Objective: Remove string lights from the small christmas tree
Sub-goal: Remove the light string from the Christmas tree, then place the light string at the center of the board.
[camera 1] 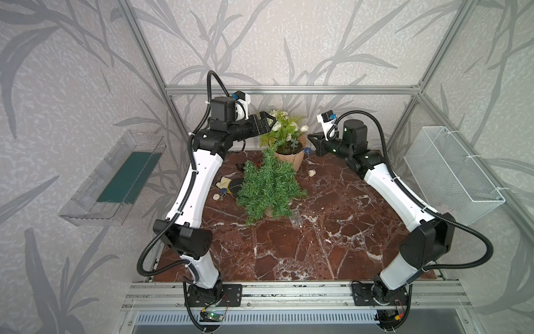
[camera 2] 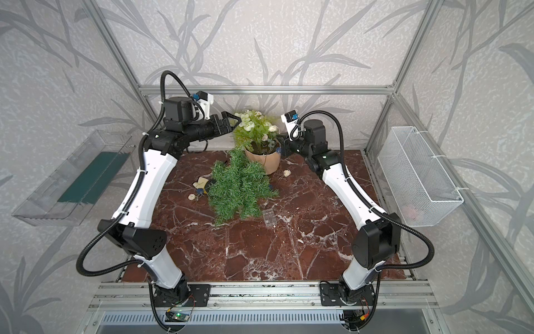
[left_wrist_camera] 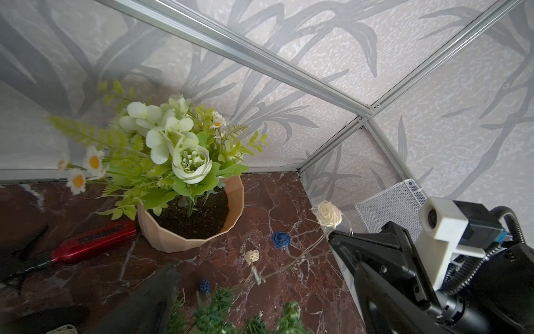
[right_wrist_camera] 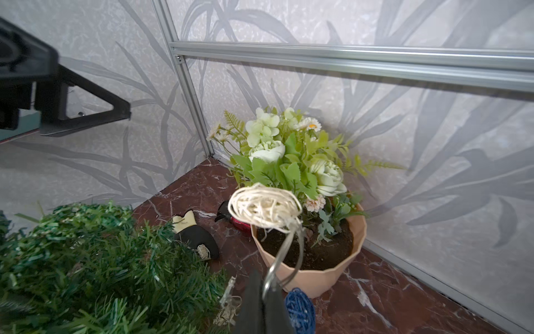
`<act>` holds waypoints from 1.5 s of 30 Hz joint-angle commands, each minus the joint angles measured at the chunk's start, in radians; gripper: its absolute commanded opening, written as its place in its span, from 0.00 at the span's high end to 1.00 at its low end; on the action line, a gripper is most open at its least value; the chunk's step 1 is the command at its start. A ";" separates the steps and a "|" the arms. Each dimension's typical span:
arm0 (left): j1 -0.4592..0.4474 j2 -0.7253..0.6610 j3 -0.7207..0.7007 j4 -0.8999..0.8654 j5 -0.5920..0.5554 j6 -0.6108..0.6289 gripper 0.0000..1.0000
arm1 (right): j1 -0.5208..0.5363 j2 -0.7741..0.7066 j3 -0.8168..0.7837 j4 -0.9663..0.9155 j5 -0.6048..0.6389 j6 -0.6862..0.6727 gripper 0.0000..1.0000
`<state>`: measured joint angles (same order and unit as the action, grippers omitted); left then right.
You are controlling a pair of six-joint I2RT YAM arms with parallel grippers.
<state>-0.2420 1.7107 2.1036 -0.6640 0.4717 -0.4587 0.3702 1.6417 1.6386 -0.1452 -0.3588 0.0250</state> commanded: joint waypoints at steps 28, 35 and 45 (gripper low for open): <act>-0.004 -0.466 -0.544 0.023 -0.192 0.130 0.08 | -0.082 -0.326 -0.190 -0.391 0.370 0.066 1.00; -0.006 -0.560 -0.599 -0.001 -0.211 0.152 0.08 | -0.083 -0.255 -0.268 -0.397 0.316 0.117 1.00; -0.031 -0.648 -0.692 -0.054 -0.273 0.170 0.08 | -0.083 -0.132 -0.373 -0.420 0.278 0.154 1.00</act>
<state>-0.2668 1.0843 1.4403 -0.6834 0.2375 -0.3168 0.2924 1.5005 1.2808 -0.5457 -0.0586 0.1566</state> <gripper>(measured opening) 0.918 0.047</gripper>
